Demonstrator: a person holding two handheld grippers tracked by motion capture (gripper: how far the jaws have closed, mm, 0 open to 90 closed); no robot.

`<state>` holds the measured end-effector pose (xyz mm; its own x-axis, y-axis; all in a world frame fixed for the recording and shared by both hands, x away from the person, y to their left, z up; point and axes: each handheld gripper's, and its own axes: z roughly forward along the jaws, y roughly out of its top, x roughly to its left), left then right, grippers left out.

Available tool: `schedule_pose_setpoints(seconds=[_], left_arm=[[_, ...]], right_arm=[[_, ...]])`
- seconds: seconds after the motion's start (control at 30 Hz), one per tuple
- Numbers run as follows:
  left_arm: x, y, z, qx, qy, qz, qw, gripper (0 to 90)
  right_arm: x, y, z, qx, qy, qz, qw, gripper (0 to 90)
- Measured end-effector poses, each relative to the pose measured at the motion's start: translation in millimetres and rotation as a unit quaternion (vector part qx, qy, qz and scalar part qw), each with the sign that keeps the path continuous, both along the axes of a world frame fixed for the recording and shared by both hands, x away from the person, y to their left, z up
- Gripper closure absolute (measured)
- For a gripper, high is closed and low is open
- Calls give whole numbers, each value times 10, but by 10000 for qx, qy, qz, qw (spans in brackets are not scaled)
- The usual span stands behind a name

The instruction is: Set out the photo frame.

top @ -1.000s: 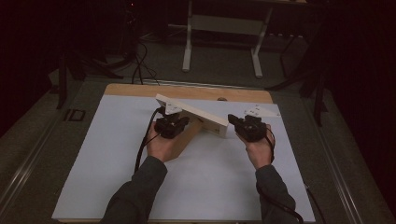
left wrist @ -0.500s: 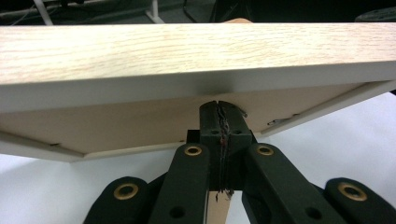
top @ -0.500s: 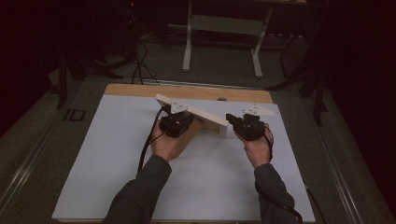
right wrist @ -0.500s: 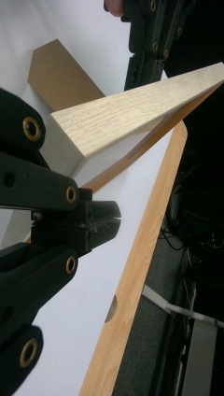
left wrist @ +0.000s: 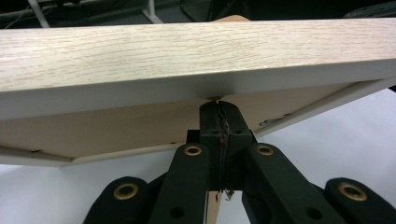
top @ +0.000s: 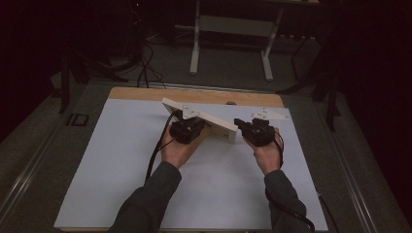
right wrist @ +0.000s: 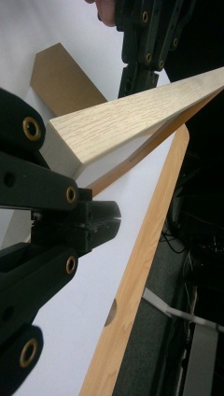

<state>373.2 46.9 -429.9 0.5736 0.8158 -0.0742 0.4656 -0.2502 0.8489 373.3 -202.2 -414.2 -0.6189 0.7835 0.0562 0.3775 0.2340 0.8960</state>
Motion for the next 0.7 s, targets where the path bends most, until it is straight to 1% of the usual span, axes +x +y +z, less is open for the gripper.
schedule_pose_setpoints(seconds=[0.1,0.7], left_arm=[[3,0,1,-51,35,-11,10000,900],[-1,-42,-5,9,55,-51,10000,900]], right_arm=[[3,1,5,-36,12,22,10000,897],[-21,33,10,-102,-1,181,9998,898]])
